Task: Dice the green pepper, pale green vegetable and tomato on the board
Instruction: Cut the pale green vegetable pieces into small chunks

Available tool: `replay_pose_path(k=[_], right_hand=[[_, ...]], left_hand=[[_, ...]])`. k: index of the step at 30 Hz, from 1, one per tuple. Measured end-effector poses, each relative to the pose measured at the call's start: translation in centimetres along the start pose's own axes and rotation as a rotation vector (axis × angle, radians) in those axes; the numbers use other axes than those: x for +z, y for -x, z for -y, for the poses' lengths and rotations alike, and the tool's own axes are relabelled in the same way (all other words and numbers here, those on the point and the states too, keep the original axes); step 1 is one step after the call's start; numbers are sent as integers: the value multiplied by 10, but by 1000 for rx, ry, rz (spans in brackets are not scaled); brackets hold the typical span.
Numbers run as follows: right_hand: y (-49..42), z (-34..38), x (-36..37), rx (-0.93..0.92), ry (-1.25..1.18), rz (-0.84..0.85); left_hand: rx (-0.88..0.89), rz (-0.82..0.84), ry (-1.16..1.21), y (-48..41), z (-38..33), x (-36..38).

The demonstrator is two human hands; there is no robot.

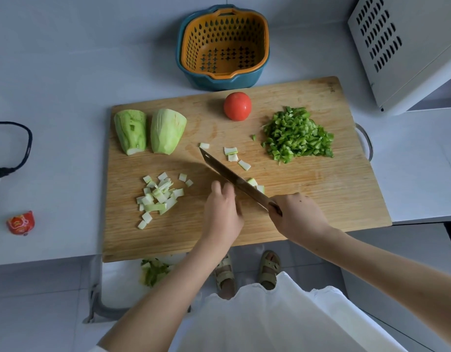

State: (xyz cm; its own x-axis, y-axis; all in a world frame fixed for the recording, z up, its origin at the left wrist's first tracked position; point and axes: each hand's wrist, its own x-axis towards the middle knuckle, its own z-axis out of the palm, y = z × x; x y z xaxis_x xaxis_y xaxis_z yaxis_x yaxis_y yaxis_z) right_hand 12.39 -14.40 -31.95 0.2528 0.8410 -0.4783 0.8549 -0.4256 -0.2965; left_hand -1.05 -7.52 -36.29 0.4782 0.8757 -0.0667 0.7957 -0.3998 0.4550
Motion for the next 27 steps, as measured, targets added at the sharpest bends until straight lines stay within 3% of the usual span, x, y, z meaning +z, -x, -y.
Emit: replay_pose_path(k=[2,7,15,27], right_hand=[[1,2,0,2,-6,-7],[12,10,-5,-11,-22,-54],[23,22,-1,-35,27,-85],[-5,26,6,-5,-42,-8]], left_hand=[[19,-16,44,1,0,1],[-123,-39,239,-9,11,5],[-45,-94,283,-8,12,5],[-176,86,392,-15,13,-3]])
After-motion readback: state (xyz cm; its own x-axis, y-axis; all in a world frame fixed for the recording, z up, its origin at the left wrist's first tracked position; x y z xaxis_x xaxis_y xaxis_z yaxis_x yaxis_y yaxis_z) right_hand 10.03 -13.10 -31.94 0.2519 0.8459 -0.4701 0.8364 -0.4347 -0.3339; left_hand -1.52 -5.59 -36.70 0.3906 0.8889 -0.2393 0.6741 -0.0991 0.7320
